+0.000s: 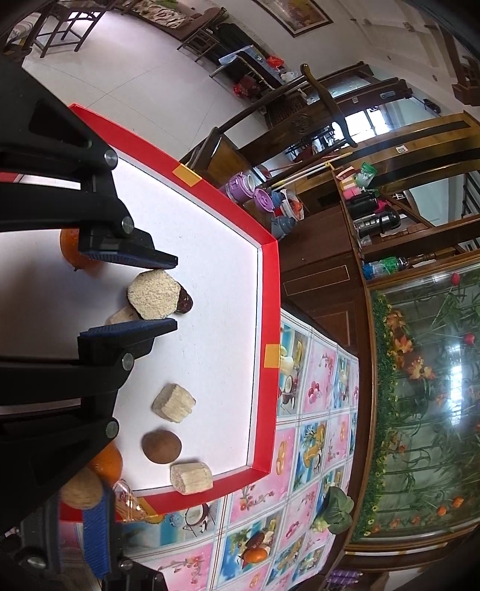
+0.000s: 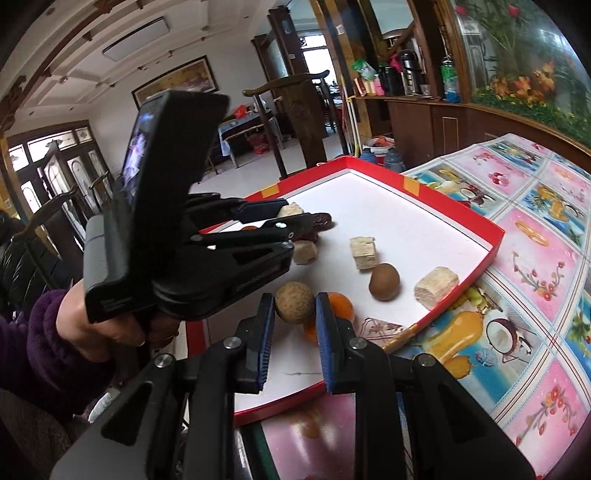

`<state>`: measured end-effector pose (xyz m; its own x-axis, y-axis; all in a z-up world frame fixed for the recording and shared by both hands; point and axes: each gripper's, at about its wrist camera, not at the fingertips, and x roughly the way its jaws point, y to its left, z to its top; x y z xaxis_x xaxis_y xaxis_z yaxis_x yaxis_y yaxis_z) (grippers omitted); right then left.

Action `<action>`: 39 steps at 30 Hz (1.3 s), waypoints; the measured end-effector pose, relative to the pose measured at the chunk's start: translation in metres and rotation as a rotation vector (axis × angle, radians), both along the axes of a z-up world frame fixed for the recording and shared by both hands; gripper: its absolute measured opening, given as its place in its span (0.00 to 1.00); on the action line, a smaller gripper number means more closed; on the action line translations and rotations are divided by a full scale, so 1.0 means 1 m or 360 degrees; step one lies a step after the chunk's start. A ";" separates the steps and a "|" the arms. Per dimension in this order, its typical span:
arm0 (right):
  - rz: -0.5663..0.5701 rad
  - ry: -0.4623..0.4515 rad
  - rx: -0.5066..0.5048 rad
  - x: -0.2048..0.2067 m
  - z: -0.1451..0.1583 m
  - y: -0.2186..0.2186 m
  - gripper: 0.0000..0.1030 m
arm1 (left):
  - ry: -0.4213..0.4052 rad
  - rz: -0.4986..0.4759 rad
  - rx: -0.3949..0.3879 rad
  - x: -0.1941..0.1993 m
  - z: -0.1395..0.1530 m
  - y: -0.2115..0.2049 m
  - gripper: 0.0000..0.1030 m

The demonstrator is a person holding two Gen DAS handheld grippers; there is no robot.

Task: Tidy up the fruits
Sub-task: 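Carry the kiwi and beige cake into the tray and open both tools, then grasp an orange with the right tool while the left tool grasps a dark red date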

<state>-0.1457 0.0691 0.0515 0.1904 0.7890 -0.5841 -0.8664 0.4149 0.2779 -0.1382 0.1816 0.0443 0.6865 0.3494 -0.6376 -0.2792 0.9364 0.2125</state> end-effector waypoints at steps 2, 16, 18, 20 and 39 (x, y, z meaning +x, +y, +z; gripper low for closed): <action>0.0009 0.0006 -0.0003 -0.001 0.000 0.001 0.24 | -0.0001 0.0013 -0.0003 -0.001 0.001 0.002 0.26; -0.0293 -0.0055 -0.0091 0.027 -0.006 0.000 0.24 | 0.0020 -0.0026 0.0039 0.006 -0.002 -0.010 0.26; -0.0296 -0.0021 -0.0079 0.032 -0.007 0.001 0.24 | 0.0031 -0.0021 0.0047 0.005 -0.002 -0.010 0.26; -0.0293 -0.0014 -0.0077 0.034 -0.007 0.004 0.24 | 0.0033 -0.0010 0.0056 0.005 -0.002 -0.010 0.26; -0.0488 0.0008 -0.0018 0.059 0.003 -0.038 0.36 | -0.0027 -0.0030 0.0060 0.002 0.023 -0.028 0.69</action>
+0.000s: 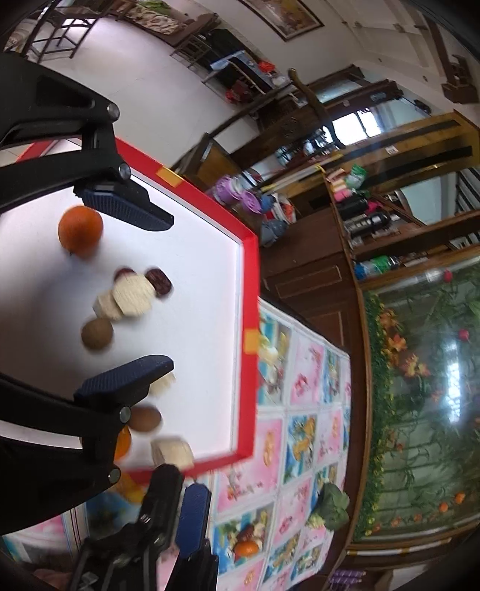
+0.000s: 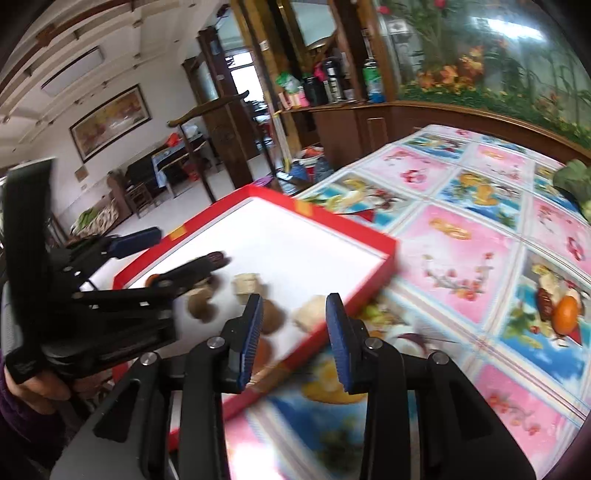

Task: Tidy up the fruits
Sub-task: 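Grasp an orange with the right tool while the left tool grasps a dark red date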

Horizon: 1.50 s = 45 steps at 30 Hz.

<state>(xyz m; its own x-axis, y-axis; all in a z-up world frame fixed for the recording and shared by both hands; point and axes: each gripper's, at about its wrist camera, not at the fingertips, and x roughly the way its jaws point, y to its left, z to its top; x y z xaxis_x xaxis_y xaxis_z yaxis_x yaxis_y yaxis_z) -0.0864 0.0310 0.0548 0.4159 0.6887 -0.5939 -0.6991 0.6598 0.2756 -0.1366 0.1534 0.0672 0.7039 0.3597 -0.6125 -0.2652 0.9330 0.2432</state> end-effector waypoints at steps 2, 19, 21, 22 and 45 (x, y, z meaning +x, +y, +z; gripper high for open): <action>-0.0058 -0.0002 0.0001 0.007 0.002 -0.017 0.36 | -0.0006 -0.0049 0.0005 0.003 0.005 -0.011 0.75; -0.0637 0.0227 -0.0027 0.083 -0.022 -0.175 0.36 | 0.0037 -0.0517 0.0036 0.040 0.010 -0.130 0.77; -0.0663 0.0236 -0.0029 0.087 -0.024 -0.174 0.36 | 0.0057 -0.0535 0.0036 0.043 0.007 -0.137 0.77; -0.0669 0.0247 -0.0029 0.089 -0.025 -0.174 0.36 | 0.0066 -0.0540 0.0035 0.045 0.005 -0.138 0.77; -0.0841 0.0376 0.0163 0.115 -0.020 -0.219 0.32 | 0.0246 -0.0550 -0.0071 0.108 -0.003 -0.174 0.77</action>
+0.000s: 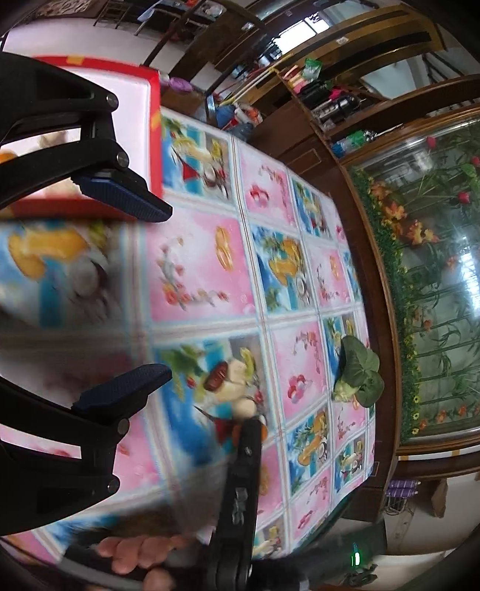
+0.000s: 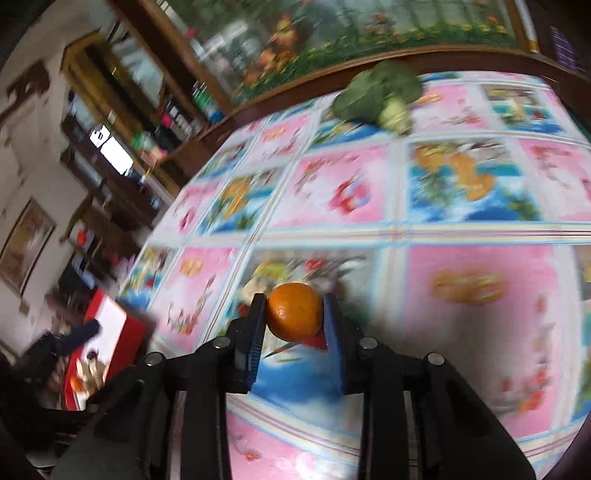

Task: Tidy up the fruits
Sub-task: 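Grasp an orange with the right tool while the left tool grasps a dark red date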

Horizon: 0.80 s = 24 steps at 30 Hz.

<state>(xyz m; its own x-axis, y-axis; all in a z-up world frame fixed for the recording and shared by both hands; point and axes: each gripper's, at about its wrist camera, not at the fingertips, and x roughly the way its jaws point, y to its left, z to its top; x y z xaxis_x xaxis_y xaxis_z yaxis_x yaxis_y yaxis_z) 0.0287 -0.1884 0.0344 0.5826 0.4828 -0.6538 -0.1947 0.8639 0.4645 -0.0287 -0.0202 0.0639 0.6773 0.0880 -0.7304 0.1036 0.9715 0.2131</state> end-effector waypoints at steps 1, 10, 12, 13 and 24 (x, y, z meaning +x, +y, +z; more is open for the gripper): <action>-0.0028 -0.0002 0.0006 0.000 0.002 -0.005 0.32 | 0.0005 -0.0003 -0.0022 0.007 -0.002 -0.004 0.77; -0.0178 0.0097 0.0104 0.005 -0.001 -0.026 0.32 | 0.0125 0.0071 -0.0149 0.054 -0.040 -0.030 0.77; -0.0184 0.0082 0.0112 0.004 0.001 -0.026 0.32 | 0.0129 0.0089 -0.0180 0.058 -0.044 -0.030 0.76; -0.0187 0.0077 0.0110 0.004 0.001 -0.025 0.32 | 0.0133 0.0093 -0.0185 0.060 -0.045 -0.031 0.76; -0.0193 0.0066 0.0103 0.002 0.001 -0.025 0.32 | 0.0151 0.0005 -0.0318 0.067 -0.050 -0.042 0.23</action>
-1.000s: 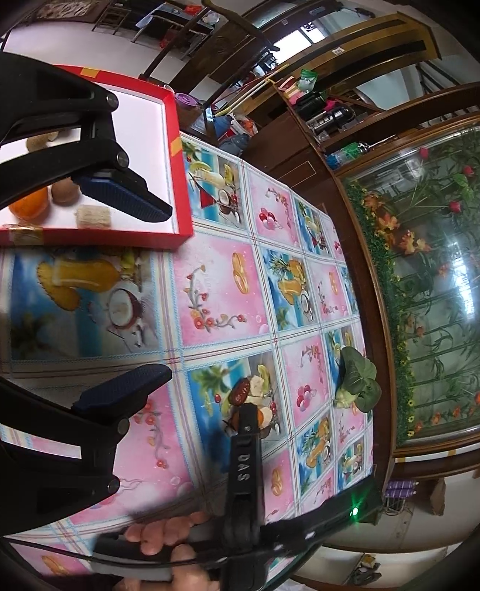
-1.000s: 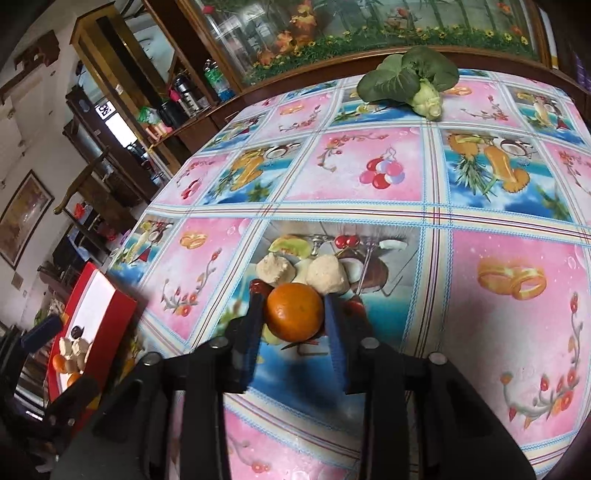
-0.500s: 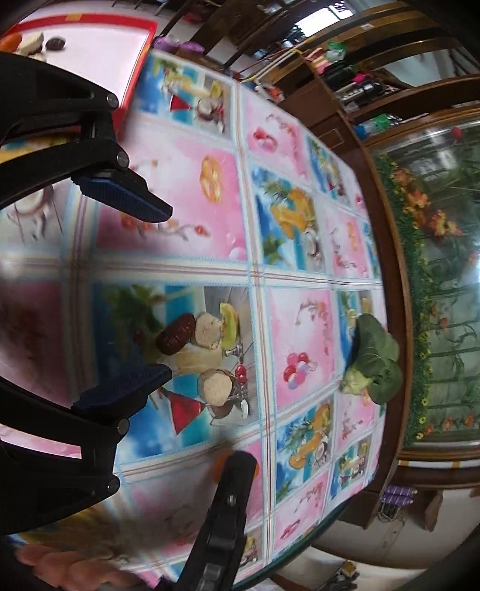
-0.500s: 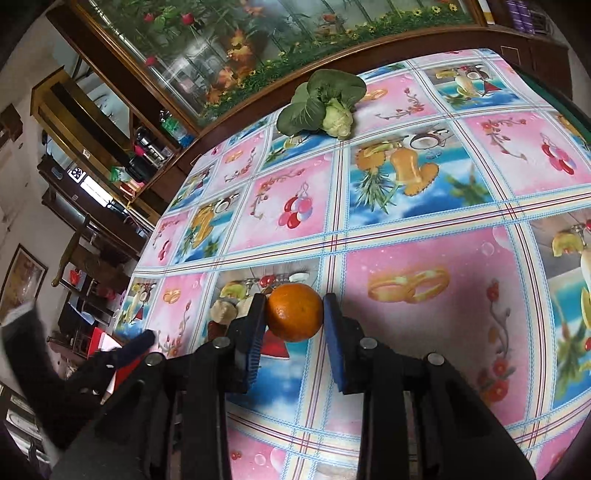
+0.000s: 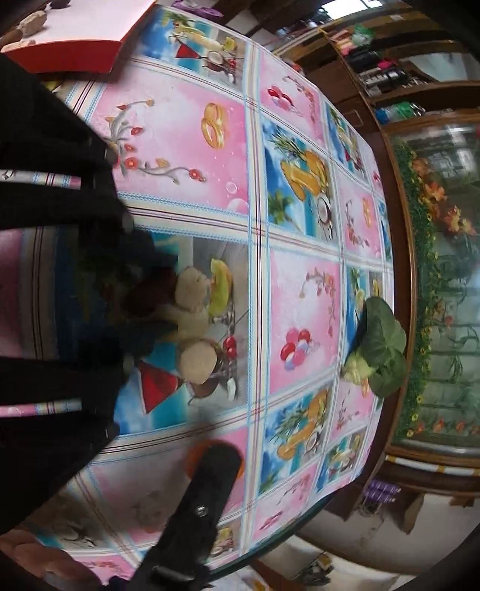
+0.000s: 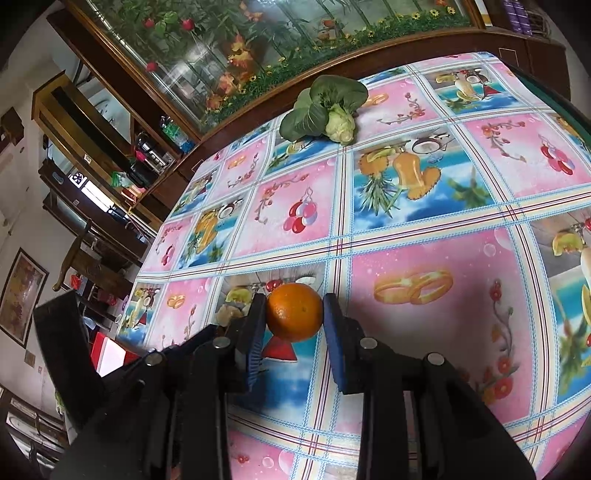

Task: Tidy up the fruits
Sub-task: 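Grasp an orange with the right tool while the left tool grasps a dark red date, then carry the orange and date into the tray and open both tools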

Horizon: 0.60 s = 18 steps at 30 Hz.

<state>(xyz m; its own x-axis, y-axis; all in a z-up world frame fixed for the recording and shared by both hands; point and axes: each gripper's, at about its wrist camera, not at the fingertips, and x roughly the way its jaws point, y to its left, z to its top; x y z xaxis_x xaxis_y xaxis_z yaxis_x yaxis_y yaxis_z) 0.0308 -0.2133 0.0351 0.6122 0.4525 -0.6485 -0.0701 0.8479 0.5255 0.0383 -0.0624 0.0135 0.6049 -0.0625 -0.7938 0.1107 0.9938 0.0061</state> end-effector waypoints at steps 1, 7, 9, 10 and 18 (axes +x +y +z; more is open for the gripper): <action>-0.0001 -0.0006 -0.0004 -0.001 0.001 0.000 0.32 | -0.0001 0.0003 0.0001 -0.001 0.000 0.000 0.23; 0.0029 -0.0044 0.0008 -0.005 0.006 0.003 0.32 | -0.0136 0.0025 0.0090 -0.023 0.018 0.006 0.22; 0.0053 -0.0083 0.0026 -0.009 0.010 0.007 0.32 | -0.0229 0.0045 0.0131 -0.038 0.033 0.011 0.22; 0.0071 -0.0106 0.0030 -0.011 0.013 0.010 0.32 | -0.0268 0.0057 0.0151 -0.043 0.038 0.013 0.22; 0.0257 -0.0399 0.0031 -0.043 0.041 0.053 0.32 | -0.0498 0.0147 0.0183 -0.097 0.082 0.061 0.22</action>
